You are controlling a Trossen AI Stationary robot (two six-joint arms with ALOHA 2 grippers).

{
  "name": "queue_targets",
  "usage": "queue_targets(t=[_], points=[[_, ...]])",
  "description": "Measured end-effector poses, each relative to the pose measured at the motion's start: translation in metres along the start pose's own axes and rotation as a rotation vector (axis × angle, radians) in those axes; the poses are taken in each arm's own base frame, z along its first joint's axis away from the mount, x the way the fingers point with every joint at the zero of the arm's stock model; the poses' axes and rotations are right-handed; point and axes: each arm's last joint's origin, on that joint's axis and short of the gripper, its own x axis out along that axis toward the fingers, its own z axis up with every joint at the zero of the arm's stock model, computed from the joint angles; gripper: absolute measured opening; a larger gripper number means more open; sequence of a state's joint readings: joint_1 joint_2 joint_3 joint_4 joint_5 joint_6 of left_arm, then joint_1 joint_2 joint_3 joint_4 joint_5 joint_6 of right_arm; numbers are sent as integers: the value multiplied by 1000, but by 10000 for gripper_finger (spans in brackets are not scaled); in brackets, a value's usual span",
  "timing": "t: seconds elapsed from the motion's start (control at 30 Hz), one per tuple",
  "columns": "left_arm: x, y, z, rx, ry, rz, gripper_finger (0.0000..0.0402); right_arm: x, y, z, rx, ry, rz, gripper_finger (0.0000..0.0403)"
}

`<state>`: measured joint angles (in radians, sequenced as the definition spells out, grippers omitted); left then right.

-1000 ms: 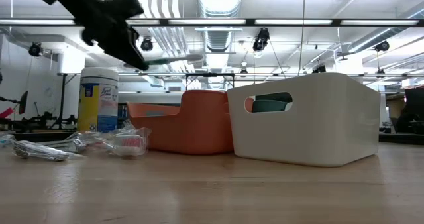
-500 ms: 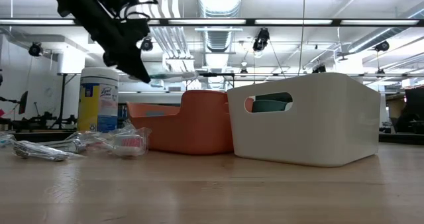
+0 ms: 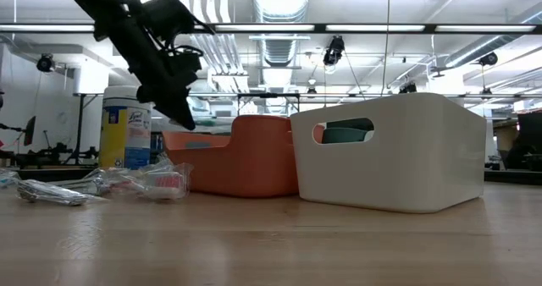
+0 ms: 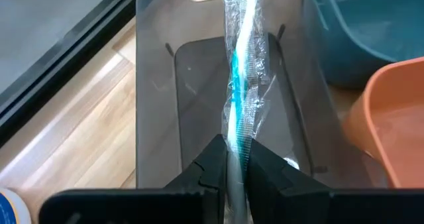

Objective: Pick & Place Travel size toiletries
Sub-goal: Put the light blue toothbrush into the black bin, then put the blue toothbrush into the black bin

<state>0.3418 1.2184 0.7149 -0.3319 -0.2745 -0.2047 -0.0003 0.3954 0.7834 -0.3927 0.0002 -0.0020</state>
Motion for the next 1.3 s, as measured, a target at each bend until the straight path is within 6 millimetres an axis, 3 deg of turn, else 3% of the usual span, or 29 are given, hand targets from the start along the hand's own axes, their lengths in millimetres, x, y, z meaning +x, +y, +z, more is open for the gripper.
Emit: queue_targets(t=[0.47, 0.9, 1.3], points=[[-1, 4, 2, -21, -11, 11, 42, 0, 0, 0, 0, 0, -1, 34], [-1, 4, 2, -17, -10, 11, 124, 0, 0, 0, 0, 0, 0, 34], [-16, 2, 14, 71, 4, -92, 131, 0, 0, 0, 1, 0, -1, 34]])
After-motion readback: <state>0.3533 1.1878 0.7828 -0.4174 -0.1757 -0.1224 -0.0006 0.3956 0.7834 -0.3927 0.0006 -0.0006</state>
